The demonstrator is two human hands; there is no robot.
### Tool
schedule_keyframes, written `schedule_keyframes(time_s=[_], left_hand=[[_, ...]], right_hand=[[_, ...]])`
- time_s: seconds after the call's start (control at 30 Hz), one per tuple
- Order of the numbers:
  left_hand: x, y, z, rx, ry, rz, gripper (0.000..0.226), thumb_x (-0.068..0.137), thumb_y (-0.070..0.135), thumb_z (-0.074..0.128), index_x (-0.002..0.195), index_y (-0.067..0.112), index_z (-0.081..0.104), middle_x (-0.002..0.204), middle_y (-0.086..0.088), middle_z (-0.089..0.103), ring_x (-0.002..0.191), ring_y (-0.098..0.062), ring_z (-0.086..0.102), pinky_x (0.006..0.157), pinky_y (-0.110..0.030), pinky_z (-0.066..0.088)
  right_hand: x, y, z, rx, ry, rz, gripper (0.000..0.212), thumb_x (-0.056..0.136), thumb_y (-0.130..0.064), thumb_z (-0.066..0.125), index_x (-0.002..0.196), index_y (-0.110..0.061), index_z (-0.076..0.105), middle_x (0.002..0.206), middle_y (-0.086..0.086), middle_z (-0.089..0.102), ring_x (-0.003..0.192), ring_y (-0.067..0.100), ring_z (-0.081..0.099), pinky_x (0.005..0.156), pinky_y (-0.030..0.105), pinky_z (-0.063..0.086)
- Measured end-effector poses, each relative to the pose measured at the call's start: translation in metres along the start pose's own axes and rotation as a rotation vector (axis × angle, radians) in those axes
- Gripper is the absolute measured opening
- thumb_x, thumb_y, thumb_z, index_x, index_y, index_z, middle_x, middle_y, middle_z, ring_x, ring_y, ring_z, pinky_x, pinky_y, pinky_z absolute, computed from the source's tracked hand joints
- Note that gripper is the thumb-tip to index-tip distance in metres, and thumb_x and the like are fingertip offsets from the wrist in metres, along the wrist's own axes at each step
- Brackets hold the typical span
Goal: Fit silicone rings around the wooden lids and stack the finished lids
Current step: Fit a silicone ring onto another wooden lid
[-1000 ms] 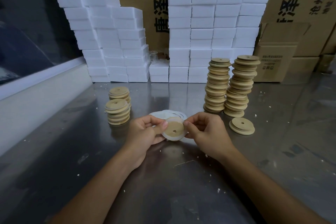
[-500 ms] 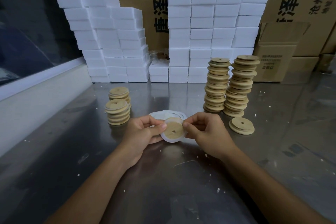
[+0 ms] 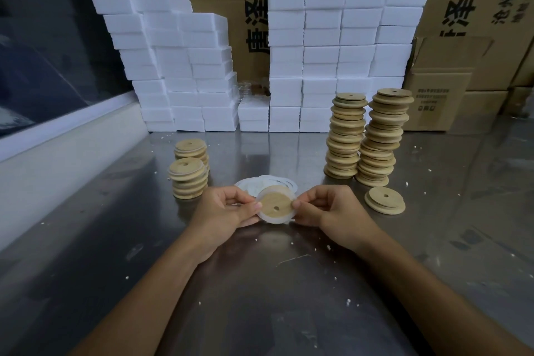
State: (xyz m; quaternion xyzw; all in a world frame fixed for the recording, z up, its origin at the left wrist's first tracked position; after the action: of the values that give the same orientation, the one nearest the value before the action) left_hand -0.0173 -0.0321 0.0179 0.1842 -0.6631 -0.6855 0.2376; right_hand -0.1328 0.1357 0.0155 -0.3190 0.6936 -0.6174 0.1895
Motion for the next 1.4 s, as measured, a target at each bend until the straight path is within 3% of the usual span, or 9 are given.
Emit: schedule_keyframes(time_s=[0.1, 0.43, 0.67, 0.8, 0.97, 1.1, 1.17, 1.27, 1.4], left_hand=[[0.0, 0.001, -0.001, 0.03, -0.012, 0.01, 0.02, 0.077, -0.011, 0.071, 0.066, 0.005, 0.069, 0.075, -0.014, 0.074, 0.075, -0.024, 0.074, 0.064, -0.024, 0.059], [0.004, -0.001, -0.004, 0.079, -0.025, 0.023, 0.024, 0.077, -0.014, 0.071, 0.063, 0.007, 0.07, 0.07, -0.011, 0.073, 0.072, -0.023, 0.074, 0.062, -0.022, 0.058], [0.003, -0.002, -0.005, 0.014, -0.014, -0.007, 0.013, 0.075, -0.009, 0.075, 0.07, 0.003, 0.071, 0.075, -0.016, 0.074, 0.072, -0.023, 0.074, 0.062, -0.023, 0.058], [0.0, 0.001, -0.002, -0.087, -0.002, -0.04, 0.007, 0.077, -0.002, 0.074, 0.082, -0.004, 0.071, 0.08, -0.02, 0.074, 0.073, -0.024, 0.073, 0.062, -0.026, 0.059], [-0.005, 0.002, 0.013, -0.234, -0.03, -0.08, 0.013, 0.079, -0.007, 0.071, 0.084, 0.0, 0.062, 0.081, -0.019, 0.072, 0.071, -0.025, 0.073, 0.064, -0.032, 0.06], [-0.008, 0.002, 0.02, -0.124, -0.126, -0.017, 0.037, 0.071, -0.008, 0.077, 0.1, 0.013, 0.067, 0.085, -0.015, 0.072, 0.084, -0.033, 0.073, 0.069, -0.037, 0.06], [-0.01, 0.004, 0.024, -0.088, -0.144, 0.026, 0.033, 0.072, 0.001, 0.08, 0.094, 0.025, 0.073, 0.091, -0.011, 0.074, 0.086, -0.031, 0.073, 0.068, -0.038, 0.06], [-0.014, 0.011, 0.027, -0.062, -0.133, 0.102, 0.025, 0.066, 0.025, 0.079, 0.091, 0.024, 0.076, 0.095, -0.01, 0.075, 0.088, -0.029, 0.073, 0.069, -0.041, 0.061], [-0.014, 0.012, 0.025, -0.079, -0.106, 0.125, 0.028, 0.064, 0.026, 0.077, 0.091, 0.019, 0.076, 0.093, -0.01, 0.075, 0.086, -0.025, 0.073, 0.072, -0.037, 0.06]], right_hand=[[-0.001, -0.003, -0.001, -0.018, -0.02, -0.015, 0.005, 0.087, -0.007, 0.072, 0.087, -0.003, 0.072, 0.084, 0.013, 0.077, 0.082, 0.024, 0.075, 0.081, 0.032, 0.061], [-0.004, -0.01, -0.002, -0.091, -0.036, -0.042, 0.012, 0.086, -0.005, 0.073, 0.093, 0.005, 0.072, 0.088, 0.014, 0.077, 0.087, 0.026, 0.075, 0.085, 0.033, 0.06], [-0.004, -0.002, 0.0, -0.003, 0.005, -0.007, 0.012, 0.083, -0.006, 0.077, 0.09, 0.003, 0.072, 0.085, 0.016, 0.076, 0.083, 0.029, 0.074, 0.081, 0.033, 0.061], [-0.004, -0.004, 0.0, 0.087, 0.08, -0.04, 0.008, 0.086, -0.01, 0.075, 0.086, -0.003, 0.074, 0.078, 0.01, 0.076, 0.072, 0.017, 0.072, 0.07, 0.023, 0.059], [-0.005, -0.013, 0.003, 0.239, 0.207, -0.096, 0.002, 0.087, -0.008, 0.074, 0.089, -0.008, 0.073, 0.082, 0.007, 0.077, 0.076, 0.014, 0.071, 0.067, 0.024, 0.057], [-0.009, -0.026, 0.004, -0.034, 0.235, -0.256, 0.005, 0.088, -0.009, 0.072, 0.092, -0.011, 0.075, 0.085, 0.002, 0.076, 0.08, 0.017, 0.071, 0.073, 0.031, 0.059], [-0.012, -0.032, 0.009, -0.16, 0.198, -0.331, 0.006, 0.089, -0.01, 0.07, 0.091, -0.013, 0.075, 0.084, -0.003, 0.075, 0.079, 0.013, 0.07, 0.074, 0.031, 0.059], [-0.019, -0.041, 0.017, -0.32, 0.157, -0.45, 0.007, 0.089, -0.014, 0.069, 0.093, -0.017, 0.075, 0.085, -0.011, 0.073, 0.081, 0.008, 0.067, 0.074, 0.024, 0.056], [-0.022, -0.044, 0.015, -0.373, 0.191, -0.511, 0.007, 0.088, -0.02, 0.073, 0.095, -0.018, 0.072, 0.089, -0.013, 0.071, 0.085, 0.007, 0.068, 0.075, 0.028, 0.058]])
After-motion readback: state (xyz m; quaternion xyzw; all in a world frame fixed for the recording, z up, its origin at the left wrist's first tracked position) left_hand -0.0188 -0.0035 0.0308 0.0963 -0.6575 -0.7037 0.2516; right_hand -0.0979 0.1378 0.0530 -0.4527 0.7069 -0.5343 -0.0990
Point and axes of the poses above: each hand's wrist, its own x-axis towards the middle knuckle, its own z-axis out of the palm, y = z × x, the point moved 5 cm from there along x, towards the middle knuckle
